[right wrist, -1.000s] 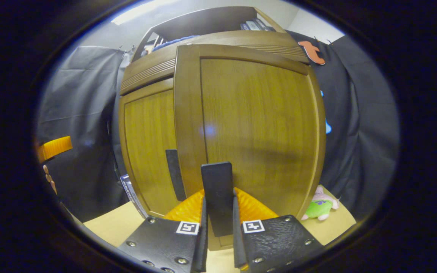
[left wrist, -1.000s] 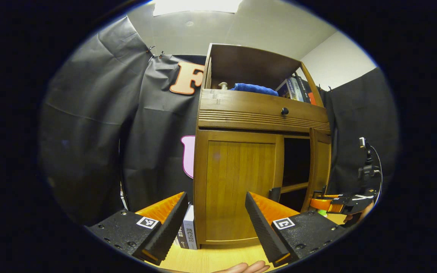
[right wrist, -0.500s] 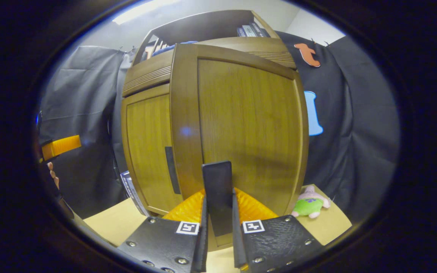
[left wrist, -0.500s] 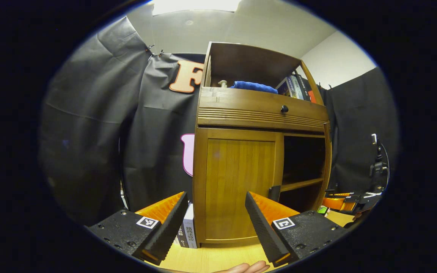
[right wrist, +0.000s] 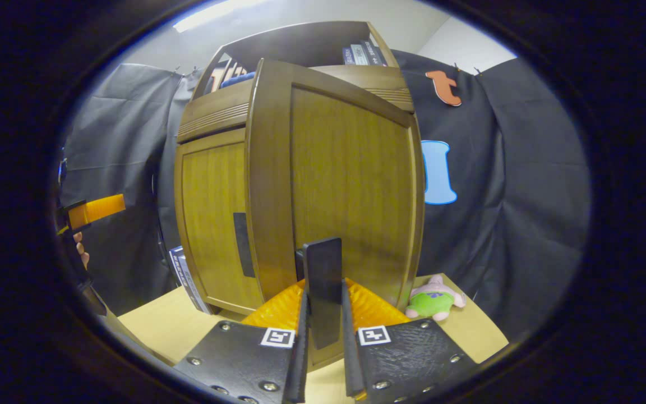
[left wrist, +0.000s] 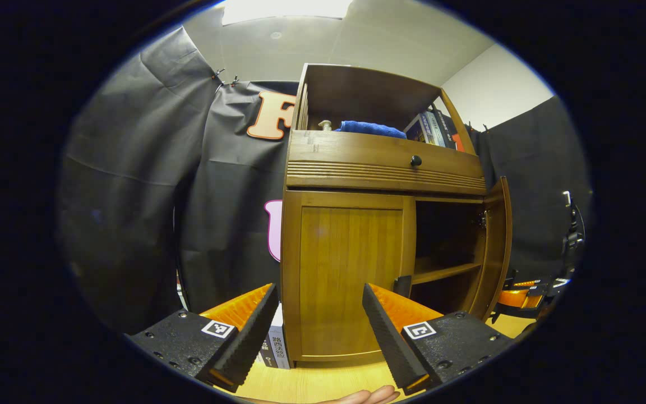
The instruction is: Open the right door of the double-door shoe cabinet with the right hand, and open the left door with the left hand.
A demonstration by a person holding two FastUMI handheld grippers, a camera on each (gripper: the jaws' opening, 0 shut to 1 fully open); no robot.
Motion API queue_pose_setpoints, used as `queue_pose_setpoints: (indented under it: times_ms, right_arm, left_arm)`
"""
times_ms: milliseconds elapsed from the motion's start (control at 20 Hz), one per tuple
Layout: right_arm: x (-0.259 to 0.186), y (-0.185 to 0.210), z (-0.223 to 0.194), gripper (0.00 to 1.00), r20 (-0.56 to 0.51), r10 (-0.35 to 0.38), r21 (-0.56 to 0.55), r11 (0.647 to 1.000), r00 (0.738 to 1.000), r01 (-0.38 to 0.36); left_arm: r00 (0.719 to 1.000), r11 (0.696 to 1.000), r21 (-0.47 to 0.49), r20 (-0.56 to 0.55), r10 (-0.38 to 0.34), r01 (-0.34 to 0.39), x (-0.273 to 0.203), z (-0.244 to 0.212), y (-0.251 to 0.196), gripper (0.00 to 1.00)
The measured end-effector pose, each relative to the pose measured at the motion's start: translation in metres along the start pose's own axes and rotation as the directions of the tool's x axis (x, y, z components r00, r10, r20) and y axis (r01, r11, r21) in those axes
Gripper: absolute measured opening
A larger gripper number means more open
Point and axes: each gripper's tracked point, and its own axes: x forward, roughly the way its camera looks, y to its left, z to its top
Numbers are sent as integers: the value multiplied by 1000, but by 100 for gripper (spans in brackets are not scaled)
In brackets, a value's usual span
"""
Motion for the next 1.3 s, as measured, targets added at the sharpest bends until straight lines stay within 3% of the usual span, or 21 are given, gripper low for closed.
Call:
queue_pose_setpoints:
  times_ms: [50,500,600,650,900,950,1000,1050,1300]
  right_arm:
    - [-3,-4,0,27,0,-7,1,1000,1000,7]
    - [-30,-43,4,27,11,-77,-79,994,997,77]
    - [-35,-55,4,7,9,-108,-81,991,994,109]
    - [-37,-60,5,6,11,-116,-82,990,993,116]
    - [-52,-122,9,6,24,-261,-101,960,965,262]
    - [-55,-131,12,8,27,-251,-67,965,968,252]
    - [-55,-140,11,1,28,-245,-20,969,969,246]
    - [-55,-148,13,1,32,-233,27,972,972,232]
    - [-56,-175,9,1,44,-137,25,990,990,136]
  left_arm:
    - [1000,1000,1,1,-2,2,0,0,-1,94]
    - [1000,999,29,9,-15,15,1,0,-5,94]
    - [1000,999,29,10,-13,13,0,1,-5,94]
    - [1000,999,29,15,-16,16,0,2,-5,94]
    - [1000,999,37,20,-15,15,1,1,-5,94]
    - [1000,999,42,18,-15,14,1,1,-5,94]
    - [1000,999,46,18,-16,15,2,1,-5,94]
    - [1000,999,50,15,-15,14,3,0,-5,94]
    - [1000,998,60,-2,-4,5,7,-5,-7,94]
